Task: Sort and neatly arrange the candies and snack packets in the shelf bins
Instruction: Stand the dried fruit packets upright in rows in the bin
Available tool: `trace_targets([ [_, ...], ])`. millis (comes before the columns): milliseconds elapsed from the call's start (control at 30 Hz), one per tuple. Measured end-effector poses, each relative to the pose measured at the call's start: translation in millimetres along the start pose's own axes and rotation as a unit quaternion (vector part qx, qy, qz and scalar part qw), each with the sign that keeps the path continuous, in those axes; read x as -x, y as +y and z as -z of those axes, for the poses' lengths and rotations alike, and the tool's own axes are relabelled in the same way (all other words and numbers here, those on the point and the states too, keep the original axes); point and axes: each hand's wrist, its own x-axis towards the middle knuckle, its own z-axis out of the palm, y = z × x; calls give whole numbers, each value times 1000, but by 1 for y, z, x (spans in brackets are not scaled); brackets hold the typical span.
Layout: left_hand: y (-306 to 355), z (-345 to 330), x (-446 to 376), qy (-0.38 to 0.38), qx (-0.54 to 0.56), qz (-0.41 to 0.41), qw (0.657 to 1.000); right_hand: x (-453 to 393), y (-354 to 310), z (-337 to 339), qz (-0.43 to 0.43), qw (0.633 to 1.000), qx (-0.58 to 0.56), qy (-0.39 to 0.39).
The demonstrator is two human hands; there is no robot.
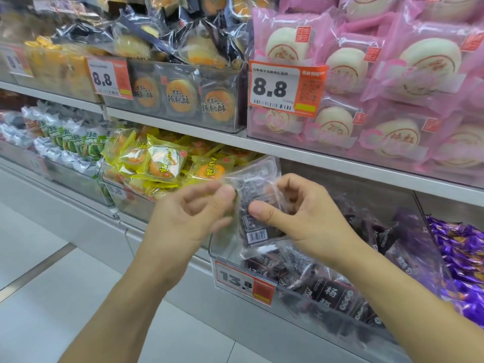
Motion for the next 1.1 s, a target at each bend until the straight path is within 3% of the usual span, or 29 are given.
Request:
trace_targets([
  [233,-2,-4,5,-39,23,51,998,13,1,3,-119,985,-106,-63],
  [367,0,-5,7,-81,20,65,994,19,5,9,-172,953,-243,-56],
  [467,0,-10,9,-72,-11,61,995,25,7,13,-188,942,-276,-44],
  [567,-2,-23,11,-39,-74,36,996,30,4,13,-162,962,-218,0],
  [700,-8,-30,10,18,-98,43,994,37,5,14,-56,998,12,34],
  [767,-11,-30,8,33,-87,52,994,41,6,11,18,983,155,99],
  [867,-16,-33,8,41,-76,50,995,48,5,-5,173,923,312,142],
  [1000,-18,-30,8,23,-47,2,999,54,1,-14,114,944,291,103],
  [1100,-15,-27,9,-50,-36,-31,998,53,-7,-7,39,980,159,110],
])
